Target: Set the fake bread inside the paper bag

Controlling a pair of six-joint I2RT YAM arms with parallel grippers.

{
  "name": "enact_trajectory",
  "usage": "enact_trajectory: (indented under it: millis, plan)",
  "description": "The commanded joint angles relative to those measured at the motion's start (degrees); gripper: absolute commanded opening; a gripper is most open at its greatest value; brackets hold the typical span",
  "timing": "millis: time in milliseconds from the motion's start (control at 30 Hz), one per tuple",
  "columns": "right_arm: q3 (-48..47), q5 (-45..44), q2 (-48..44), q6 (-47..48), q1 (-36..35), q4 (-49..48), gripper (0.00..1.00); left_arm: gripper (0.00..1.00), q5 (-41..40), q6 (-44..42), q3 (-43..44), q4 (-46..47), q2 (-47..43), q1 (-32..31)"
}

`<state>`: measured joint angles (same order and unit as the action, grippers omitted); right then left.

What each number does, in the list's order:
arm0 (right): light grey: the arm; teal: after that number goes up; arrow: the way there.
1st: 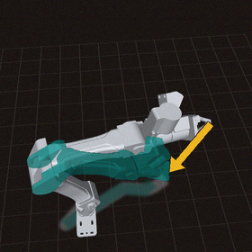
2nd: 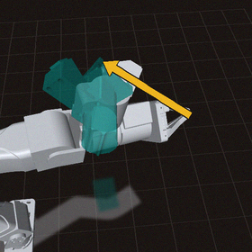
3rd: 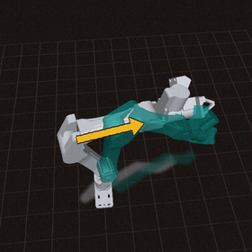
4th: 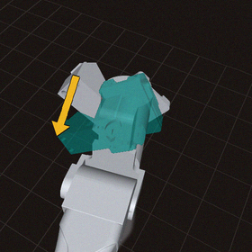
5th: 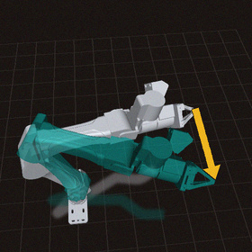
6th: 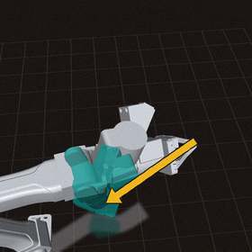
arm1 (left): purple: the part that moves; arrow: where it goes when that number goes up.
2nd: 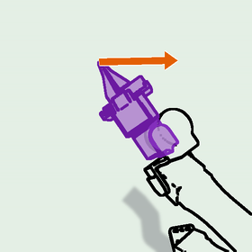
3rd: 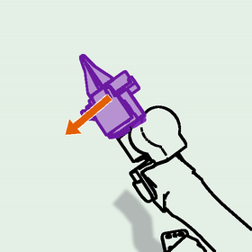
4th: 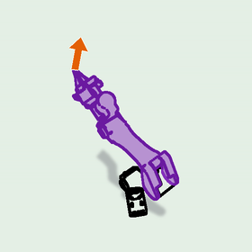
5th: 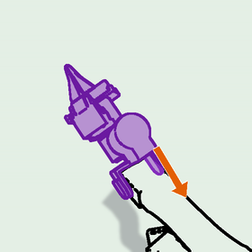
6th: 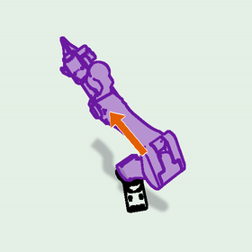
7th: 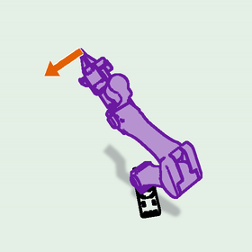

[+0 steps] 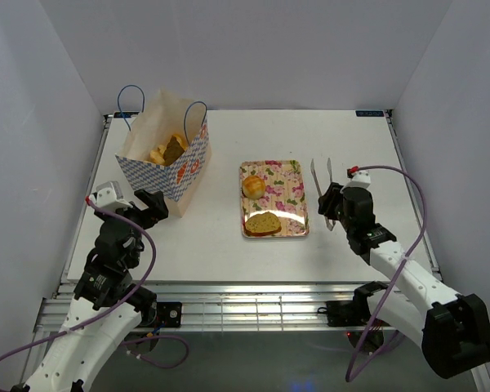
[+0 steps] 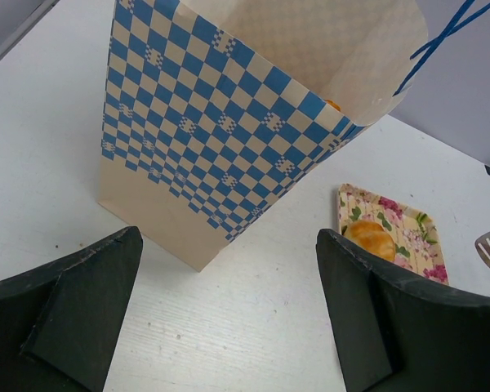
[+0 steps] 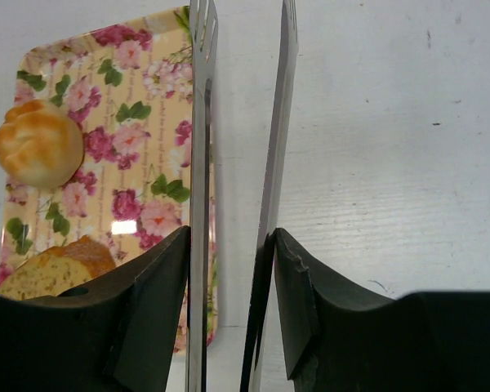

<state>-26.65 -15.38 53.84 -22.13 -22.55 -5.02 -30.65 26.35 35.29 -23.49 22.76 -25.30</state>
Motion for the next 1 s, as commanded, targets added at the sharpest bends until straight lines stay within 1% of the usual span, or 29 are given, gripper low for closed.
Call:
enact_trajectory:
  millis: [0, 67, 233, 267, 467, 600, 767, 867, 900, 967]
  plan:
    - [2.0, 5.1, 1.2, -2.3, 4.9, -9.9, 0.50, 0.98, 0.1, -0.2, -0.1, 0.3, 0.2, 0.0]
    - [3.3, 6.5, 2.3, -2.3, 6.3, -11.5, 0.50, 0.98, 0.1, -0.2, -0.1, 0.3, -0.3, 0.1]
    - [3.8, 11.6, 9.9, -2.6, 9.1, -14.2, 0.50, 0.98, 0.0, -0.2, -0.2, 0.4, -0.4, 0.0]
    - [3.4, 11.5, 12.1, -2.5, 9.2, -14.3, 0.50, 0.98, 0.1, -0.2, -0.2, 0.5, -0.3, 0.0]
    - [2.6, 11.4, 17.7, -2.1, 9.8, -15.8, 0.51, 0.98, 0.3, -0.2, -0.2, 0.4, 0.0, 0.0]
    - [1.3, 13.6, 20.7, -2.0, 10.2, -15.6, 0.57, 0.98, 0.2, -0.2, -0.2, 0.4, 0.1, 0.0]
    - [0.7, 14.8, 22.4, -1.5, 10.2, -13.9, 0.61, 0.98, 0.1, -0.2, -0.1, 0.5, -0.3, 0.0]
    - [0.4, 14.8, 21.8, -0.9, 10.2, -12.8, 0.67, 0.98, 0.1, -0.2, -0.1, 0.5, -0.3, 0.0]
    - [0.3, 14.8, 21.7, -0.6, 10.2, -12.6, 0.71, 0.98, 0.2, -0.2, -0.2, 0.5, 0.0, 0.0]
    - [-0.1, 14.8, 21.3, -0.3, 10.2, -11.7, 0.74, 0.98, 0.2, -0.2, -0.2, 0.5, 0.2, 0.0]
